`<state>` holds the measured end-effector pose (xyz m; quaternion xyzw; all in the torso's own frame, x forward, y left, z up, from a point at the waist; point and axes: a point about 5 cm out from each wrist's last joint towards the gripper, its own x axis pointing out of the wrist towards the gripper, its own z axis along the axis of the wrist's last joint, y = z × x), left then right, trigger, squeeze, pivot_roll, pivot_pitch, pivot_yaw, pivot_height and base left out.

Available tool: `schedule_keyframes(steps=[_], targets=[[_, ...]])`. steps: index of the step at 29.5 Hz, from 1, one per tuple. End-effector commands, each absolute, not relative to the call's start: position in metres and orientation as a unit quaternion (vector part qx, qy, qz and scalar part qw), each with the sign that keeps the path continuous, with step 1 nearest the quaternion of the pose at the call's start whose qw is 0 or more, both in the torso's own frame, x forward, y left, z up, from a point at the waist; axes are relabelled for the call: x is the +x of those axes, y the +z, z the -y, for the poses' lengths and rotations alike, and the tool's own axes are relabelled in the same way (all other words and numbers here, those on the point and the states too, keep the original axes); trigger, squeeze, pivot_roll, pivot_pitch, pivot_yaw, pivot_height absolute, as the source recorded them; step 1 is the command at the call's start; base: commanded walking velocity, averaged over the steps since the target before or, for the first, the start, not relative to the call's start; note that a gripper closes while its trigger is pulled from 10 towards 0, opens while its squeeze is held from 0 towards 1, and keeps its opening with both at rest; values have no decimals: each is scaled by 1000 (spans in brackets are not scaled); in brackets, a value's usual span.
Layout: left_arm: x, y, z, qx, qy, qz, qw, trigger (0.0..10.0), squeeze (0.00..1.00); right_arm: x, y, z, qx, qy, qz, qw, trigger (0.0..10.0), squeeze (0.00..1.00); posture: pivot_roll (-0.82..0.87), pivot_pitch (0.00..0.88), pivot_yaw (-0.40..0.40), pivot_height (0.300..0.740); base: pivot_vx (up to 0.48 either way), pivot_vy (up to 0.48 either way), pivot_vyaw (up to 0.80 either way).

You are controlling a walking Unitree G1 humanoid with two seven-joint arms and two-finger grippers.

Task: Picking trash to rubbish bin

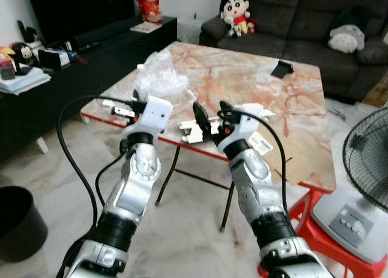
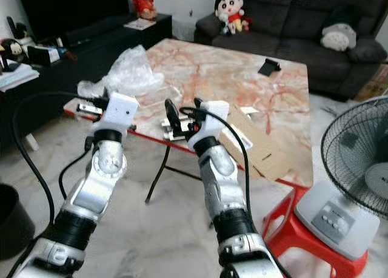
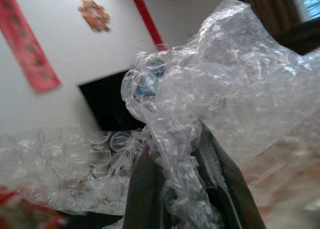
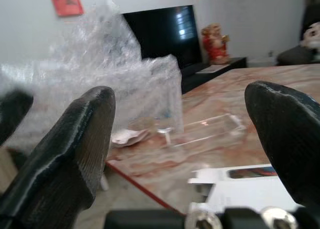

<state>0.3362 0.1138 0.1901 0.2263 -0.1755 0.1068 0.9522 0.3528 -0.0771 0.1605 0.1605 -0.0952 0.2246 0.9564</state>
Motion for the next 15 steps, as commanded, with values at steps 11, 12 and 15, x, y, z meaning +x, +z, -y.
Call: schedule_keyframes(steps=[11,12,15], targets=[[322,154,-160,190,175,106,960,10000,0,358,148,125,126,157,82,976,10000,0,-38,29,-71,740,0,0,0],[321,156,-164,196,184,110,957,10000,0,358,147,128,124,151,80,978,10000,0,-35,30,-72,740,0,0,0],[321,159,-167,201,189,117,954,10000,0,359,145,132,122,143,77,979,10000,0,-34,29,-73,740,0,0,0]])
